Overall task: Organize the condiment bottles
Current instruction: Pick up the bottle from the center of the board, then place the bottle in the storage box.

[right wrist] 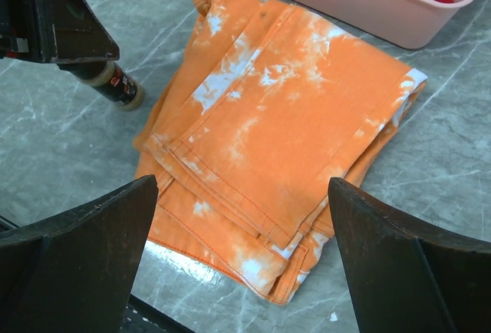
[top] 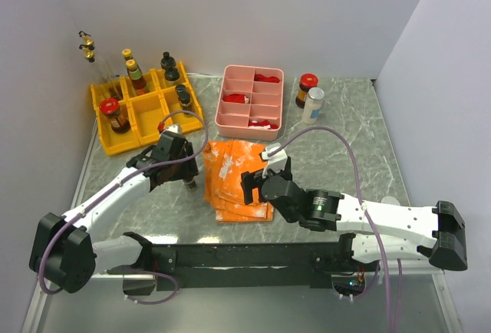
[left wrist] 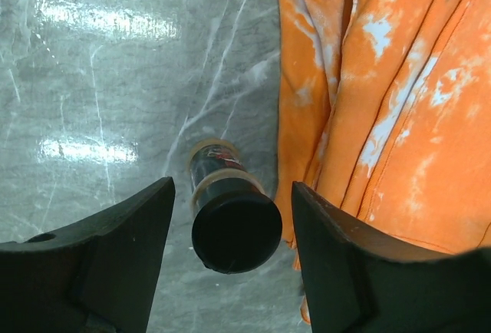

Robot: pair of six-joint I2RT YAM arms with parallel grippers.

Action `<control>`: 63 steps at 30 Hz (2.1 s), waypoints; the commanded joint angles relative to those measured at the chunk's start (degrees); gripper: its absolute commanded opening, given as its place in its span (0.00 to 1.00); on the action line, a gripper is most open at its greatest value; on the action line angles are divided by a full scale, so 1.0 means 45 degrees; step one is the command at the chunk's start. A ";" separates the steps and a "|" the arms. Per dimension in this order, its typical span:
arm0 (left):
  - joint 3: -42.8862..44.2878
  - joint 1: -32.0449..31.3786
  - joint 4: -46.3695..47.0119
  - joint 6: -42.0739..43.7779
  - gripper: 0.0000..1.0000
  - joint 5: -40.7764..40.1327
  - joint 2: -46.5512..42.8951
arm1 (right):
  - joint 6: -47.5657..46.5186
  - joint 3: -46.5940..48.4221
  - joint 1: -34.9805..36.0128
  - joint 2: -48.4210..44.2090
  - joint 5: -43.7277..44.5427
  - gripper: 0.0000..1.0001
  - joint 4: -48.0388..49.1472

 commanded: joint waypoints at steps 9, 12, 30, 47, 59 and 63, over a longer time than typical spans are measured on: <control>0.0132 -0.0560 -0.0401 -0.0646 0.55 -0.0564 -0.0095 | -0.0089 -0.0038 0.0033 -0.0526 0.0487 1.00 0.0246; 0.0522 -0.0833 -0.0967 -0.0782 0.30 -0.1090 -0.0094 | -0.0070 -0.0038 0.0033 -0.0662 0.0526 1.00 0.0188; 0.7786 0.0820 -0.1188 0.1970 0.01 -0.2327 0.2872 | -0.0343 -0.0077 0.0033 -0.1873 0.0545 1.00 0.0441; 1.1323 0.3129 0.1217 0.3983 0.01 -0.0273 0.7990 | -0.1124 0.0333 0.0013 -0.2304 0.0271 1.00 0.1008; 1.0094 0.3755 0.3288 0.4237 0.01 0.0274 0.8830 | -0.1613 0.0158 0.0013 -0.2518 0.0526 1.00 0.1321; 1.0074 0.3931 0.3503 0.4178 0.02 0.0605 0.9221 | -0.1711 0.0177 0.0013 -0.2480 0.0623 1.00 0.1360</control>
